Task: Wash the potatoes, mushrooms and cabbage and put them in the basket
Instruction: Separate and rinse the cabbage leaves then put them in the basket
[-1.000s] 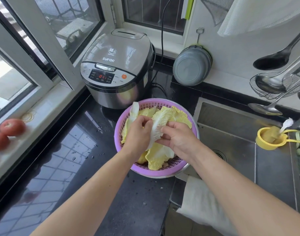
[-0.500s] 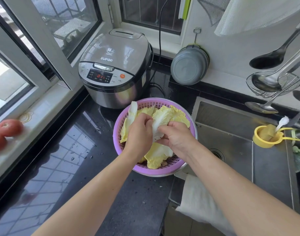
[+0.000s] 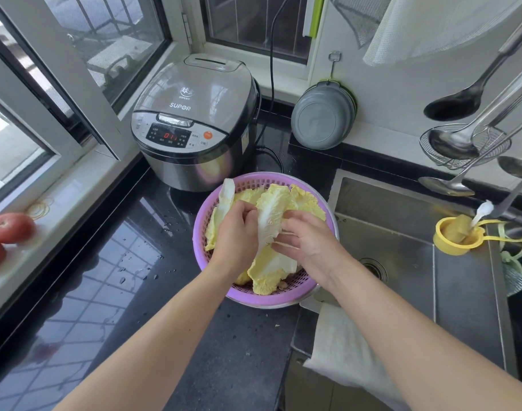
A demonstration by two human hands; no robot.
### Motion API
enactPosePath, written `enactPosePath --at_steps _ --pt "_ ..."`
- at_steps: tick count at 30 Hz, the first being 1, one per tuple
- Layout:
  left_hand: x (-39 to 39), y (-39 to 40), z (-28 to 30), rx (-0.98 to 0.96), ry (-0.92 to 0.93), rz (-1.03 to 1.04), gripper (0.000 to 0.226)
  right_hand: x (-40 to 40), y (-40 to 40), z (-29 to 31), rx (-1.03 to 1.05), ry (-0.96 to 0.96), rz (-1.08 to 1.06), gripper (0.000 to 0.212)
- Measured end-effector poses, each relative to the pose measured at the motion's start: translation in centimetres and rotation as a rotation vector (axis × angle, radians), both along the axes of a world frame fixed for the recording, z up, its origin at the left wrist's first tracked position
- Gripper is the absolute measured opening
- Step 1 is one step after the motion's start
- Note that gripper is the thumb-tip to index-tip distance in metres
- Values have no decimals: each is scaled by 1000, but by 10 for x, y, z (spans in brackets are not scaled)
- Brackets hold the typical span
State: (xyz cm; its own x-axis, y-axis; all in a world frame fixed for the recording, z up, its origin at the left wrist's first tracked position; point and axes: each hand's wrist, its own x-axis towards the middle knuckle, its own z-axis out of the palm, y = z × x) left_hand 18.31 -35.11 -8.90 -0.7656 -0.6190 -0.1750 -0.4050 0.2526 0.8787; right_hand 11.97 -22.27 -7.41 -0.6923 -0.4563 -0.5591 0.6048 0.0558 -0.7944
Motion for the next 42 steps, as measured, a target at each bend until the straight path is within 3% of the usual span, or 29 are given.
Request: enactPosePath --at_steps 2,5,9,12,16,21,27,30,33,38,42 --pt "1 2 -2 17 10 29 14 3 1 -2 263 294 -66 14" --pt "1 6 -4 95 47 62 12 7 -2 -3 370 542 11 8" --pt "-1 11 -2 320 107 90 4 8 -6 -3 365 531 0 16" --pt "-1 9 -2 557 140 71 16 5 -5 -5 367 508 -31 20" --pt "1 3 -5 732 160 53 27 4 0 -3 362 469 -27 22" --pt "0 4 -6 803 190 19 21 6 2 -3 316 414 -55 6" --pt "0 3 -5 915 173 9 21 2 8 -3 255 387 -57 7" --pt "-3 5 -7 1063 184 72 21 0 9 -6 143 259 -142 8" --pt "-6 8 -9 1079 177 123 20 -4 19 -15 116 189 -267 7" --pt "-5 1 -14 1028 160 185 16 -23 72 -39 384 235 -466 9" --pt "-6 -5 -13 913 122 220 14 -35 126 -72 742 272 -442 10"
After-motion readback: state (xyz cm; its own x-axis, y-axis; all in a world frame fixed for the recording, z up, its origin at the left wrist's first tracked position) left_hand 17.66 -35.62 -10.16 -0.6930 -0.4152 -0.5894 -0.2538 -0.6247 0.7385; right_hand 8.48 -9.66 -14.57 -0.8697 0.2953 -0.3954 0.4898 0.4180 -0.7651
